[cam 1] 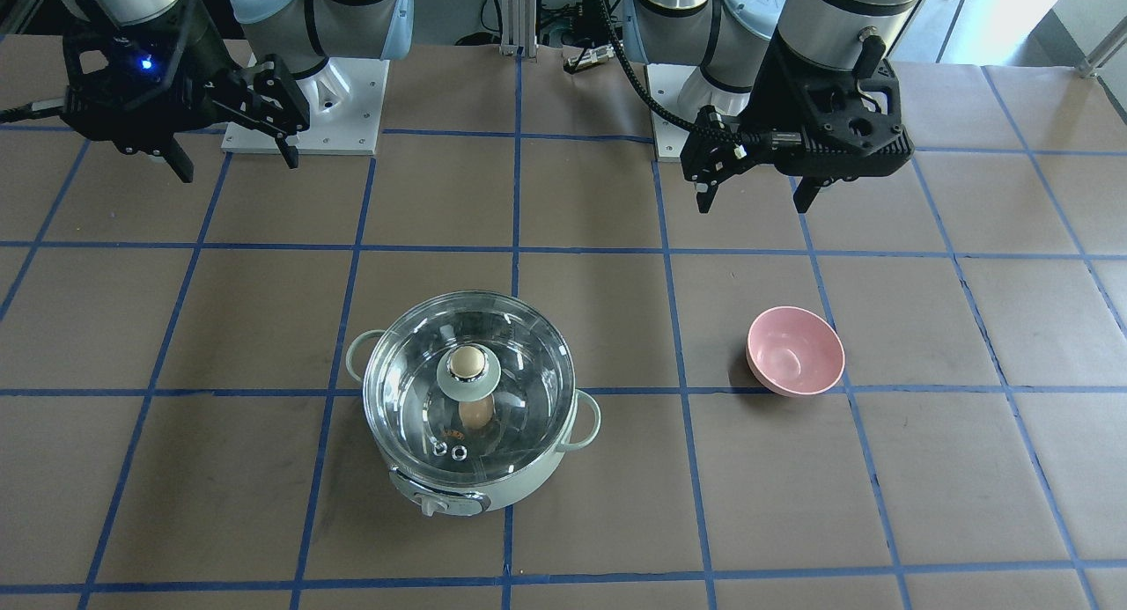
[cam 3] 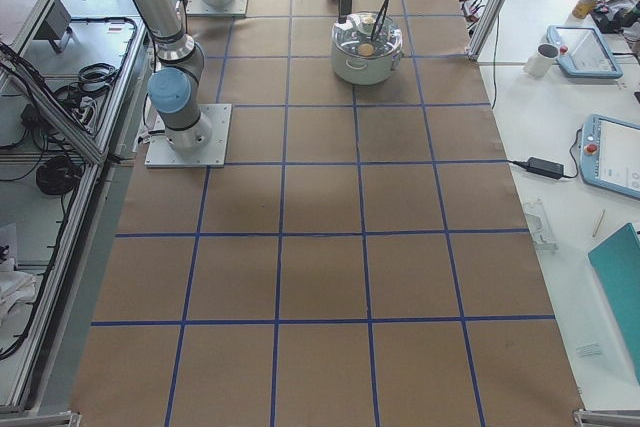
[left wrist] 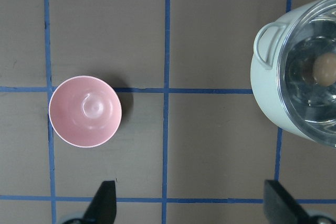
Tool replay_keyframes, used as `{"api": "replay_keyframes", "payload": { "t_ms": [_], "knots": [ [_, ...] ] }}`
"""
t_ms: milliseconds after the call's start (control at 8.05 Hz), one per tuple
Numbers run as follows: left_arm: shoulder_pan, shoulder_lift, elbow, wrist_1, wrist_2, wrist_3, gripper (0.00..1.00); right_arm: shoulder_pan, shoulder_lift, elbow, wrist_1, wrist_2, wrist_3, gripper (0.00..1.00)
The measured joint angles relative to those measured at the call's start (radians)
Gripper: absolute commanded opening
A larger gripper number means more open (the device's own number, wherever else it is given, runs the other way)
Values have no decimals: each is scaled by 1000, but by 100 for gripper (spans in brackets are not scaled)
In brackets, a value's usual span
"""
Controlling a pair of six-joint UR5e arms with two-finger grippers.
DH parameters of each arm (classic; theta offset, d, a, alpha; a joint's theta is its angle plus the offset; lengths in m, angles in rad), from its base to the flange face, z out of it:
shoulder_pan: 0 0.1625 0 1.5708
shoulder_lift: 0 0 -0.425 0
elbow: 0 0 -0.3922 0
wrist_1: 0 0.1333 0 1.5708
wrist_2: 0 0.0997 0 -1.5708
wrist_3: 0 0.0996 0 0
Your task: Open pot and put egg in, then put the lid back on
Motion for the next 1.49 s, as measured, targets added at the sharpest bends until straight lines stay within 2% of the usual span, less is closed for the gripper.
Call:
{"api": "replay_keyframes", "payload": {
  "t_ms": [1492],
  "knots": [
    [0,0,0,0,6,0,100,0,13,0,-51,11,7,100]
  ]
}}
